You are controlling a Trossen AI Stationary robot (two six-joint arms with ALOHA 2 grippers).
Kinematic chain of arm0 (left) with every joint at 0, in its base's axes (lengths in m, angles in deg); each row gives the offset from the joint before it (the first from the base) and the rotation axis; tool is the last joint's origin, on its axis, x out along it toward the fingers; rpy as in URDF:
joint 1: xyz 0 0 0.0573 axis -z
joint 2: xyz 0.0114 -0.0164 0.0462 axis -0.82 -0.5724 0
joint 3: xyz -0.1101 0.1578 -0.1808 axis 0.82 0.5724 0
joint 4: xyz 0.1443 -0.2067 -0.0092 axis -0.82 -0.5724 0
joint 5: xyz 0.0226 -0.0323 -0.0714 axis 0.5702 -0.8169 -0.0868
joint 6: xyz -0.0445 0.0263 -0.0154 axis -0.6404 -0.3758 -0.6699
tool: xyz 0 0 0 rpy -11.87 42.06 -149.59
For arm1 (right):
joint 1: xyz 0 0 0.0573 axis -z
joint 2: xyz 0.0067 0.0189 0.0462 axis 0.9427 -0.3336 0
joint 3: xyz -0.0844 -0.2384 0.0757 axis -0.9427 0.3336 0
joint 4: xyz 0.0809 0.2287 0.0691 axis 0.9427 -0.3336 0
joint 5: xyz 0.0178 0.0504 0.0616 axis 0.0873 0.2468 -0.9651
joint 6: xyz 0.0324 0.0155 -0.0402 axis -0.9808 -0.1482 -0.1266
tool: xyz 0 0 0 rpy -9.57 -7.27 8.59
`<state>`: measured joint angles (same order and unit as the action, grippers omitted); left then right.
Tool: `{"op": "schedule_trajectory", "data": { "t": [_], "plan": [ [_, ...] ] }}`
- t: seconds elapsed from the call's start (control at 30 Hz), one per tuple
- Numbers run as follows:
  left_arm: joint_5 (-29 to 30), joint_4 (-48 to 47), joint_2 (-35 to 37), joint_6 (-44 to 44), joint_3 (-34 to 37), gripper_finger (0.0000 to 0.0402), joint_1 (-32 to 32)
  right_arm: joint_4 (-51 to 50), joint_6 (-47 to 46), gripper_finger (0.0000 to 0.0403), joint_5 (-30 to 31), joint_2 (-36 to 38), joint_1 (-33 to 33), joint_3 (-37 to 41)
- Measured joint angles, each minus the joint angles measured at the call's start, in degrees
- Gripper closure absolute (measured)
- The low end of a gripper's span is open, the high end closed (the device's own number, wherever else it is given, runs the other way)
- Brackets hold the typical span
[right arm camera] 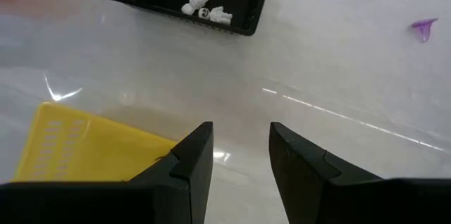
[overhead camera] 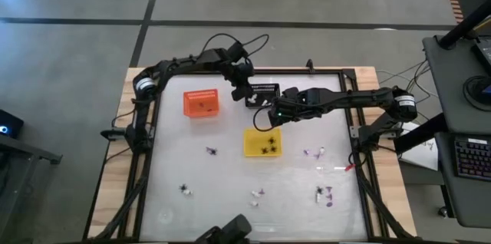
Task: Sort Halloween decoration
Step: Put the violet witch hat toy into the orange bin
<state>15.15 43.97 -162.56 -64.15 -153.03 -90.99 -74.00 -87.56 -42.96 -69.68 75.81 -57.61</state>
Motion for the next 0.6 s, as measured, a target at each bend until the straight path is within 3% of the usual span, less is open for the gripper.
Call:
{"op": "schedule_trajectory", "data": {
  "t": [0.2, 0.33, 0.6],
  "plan": [
    [0.04, -8.91, 0.28, 1.94, -2.39, 0.0328, 0.0, -2.26, 0.9, 0.0275, -1.88, 0.0, -0.04, 0.09],
    [0.04, -17.04, 0.9, 7.01, -3.42, 0.0328, -0.08, -7.8, -4.62, 0.0275, -3.17, 0.0, -0.54, 0.25],
    [-3.54, -20.92, 5.24, 7.31, -1.94, 0.033, -0.22, -10.38, -11.29, 0.0275, -10.17, 0.0, -6.97, 4.74]
  ]
}}
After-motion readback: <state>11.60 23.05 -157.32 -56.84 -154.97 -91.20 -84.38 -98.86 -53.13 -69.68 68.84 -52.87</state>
